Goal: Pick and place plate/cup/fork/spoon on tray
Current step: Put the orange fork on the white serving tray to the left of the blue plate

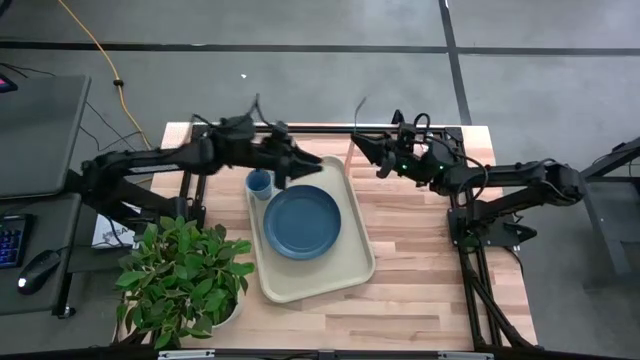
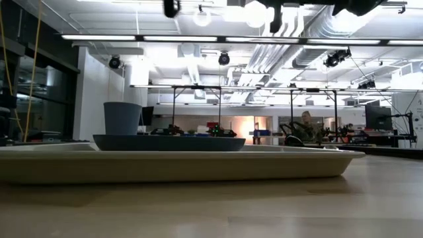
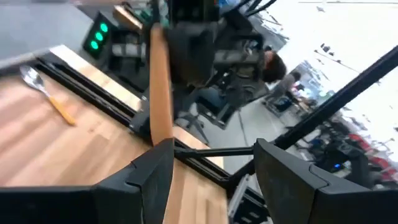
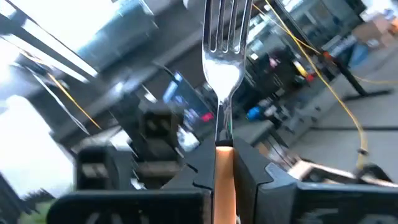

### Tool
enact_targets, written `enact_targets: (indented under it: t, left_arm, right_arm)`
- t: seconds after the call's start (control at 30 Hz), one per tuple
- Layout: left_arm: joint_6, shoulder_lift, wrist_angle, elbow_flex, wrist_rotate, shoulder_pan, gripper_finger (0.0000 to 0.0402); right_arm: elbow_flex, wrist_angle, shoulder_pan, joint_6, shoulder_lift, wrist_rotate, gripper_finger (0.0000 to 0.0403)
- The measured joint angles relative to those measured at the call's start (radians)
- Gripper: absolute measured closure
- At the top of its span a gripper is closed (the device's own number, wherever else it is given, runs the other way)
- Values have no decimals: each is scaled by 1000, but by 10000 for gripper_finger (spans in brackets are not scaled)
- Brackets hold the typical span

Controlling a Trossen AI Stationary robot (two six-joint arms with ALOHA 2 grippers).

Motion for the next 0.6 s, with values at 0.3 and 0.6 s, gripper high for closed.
enact_targets:
  t: [0.3, 0.6]
  left_arm:
    - [-111, 178, 224, 0, -3, -20, 197]
    - [-145, 237, 311, 0, -3, -19, 197]
  right_arm:
    - [0, 45, 7, 47, 1, 8, 393]
    - [0, 49, 32, 53, 1, 42, 393]
